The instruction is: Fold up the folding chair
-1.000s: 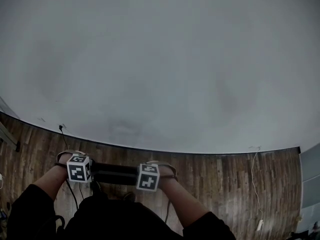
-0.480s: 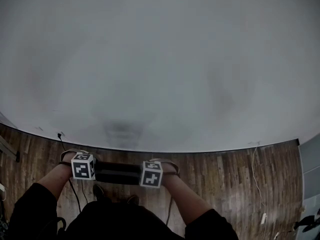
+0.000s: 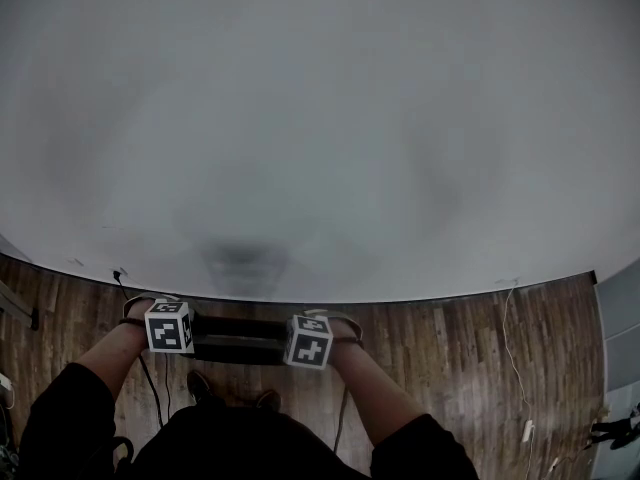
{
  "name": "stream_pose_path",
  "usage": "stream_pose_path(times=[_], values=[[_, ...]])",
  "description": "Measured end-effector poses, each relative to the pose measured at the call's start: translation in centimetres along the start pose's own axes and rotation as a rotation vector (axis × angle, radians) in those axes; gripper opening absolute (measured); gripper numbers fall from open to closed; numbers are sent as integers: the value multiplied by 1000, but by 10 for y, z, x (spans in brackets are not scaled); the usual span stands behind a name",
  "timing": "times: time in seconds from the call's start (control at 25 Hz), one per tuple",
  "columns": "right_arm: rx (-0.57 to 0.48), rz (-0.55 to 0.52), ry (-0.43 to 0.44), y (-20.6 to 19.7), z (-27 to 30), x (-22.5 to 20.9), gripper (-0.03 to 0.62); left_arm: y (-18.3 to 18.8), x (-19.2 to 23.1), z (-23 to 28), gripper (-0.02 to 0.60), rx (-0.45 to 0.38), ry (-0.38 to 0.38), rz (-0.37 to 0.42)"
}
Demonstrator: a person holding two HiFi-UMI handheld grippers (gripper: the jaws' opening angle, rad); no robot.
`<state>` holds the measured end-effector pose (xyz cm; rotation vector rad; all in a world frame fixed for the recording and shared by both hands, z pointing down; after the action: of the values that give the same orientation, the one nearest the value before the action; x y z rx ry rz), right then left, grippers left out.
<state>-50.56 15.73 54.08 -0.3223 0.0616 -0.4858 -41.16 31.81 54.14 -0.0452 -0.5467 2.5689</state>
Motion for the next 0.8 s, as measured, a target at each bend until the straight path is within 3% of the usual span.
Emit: stream_pose_path(times=[0.28, 0.8], values=[[-31, 46, -89, -4, 0, -19, 132, 0, 19, -1, 94, -16, 40, -6], [-39, 70, -227, -5, 9, -56, 187, -4, 56, -11, 161, -63, 192, -61]])
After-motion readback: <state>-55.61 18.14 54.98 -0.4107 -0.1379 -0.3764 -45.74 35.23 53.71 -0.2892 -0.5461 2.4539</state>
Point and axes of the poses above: the fingertips, and each gripper's own axes: z forward along the fingers, x to its left, y out of its top, the point moved 7 cm from there along -z, backward along the fingers, and after that the axes turned 1 degree about -y, right-handed, at the moved point
